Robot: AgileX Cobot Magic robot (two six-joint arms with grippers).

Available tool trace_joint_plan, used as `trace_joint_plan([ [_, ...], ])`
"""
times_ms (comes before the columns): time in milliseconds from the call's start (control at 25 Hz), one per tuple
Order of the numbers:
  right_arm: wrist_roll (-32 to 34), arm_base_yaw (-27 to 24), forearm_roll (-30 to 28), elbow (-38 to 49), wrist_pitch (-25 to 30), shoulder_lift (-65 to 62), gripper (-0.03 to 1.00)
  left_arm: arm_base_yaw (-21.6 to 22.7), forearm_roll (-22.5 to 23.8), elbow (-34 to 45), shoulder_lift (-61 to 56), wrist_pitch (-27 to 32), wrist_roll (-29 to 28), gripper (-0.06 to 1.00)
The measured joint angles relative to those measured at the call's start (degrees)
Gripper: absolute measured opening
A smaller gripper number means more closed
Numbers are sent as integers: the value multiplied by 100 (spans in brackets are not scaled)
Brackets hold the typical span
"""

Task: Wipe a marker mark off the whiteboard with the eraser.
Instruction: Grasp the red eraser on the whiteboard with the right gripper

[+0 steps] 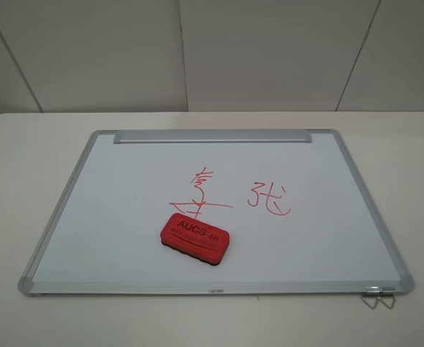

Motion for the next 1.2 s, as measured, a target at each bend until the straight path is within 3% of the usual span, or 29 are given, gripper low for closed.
trace_joint_plan([
  [1200, 0, 0, 5, 0, 0, 289, 82, 0, 0, 0, 0, 0, 0, 77],
])
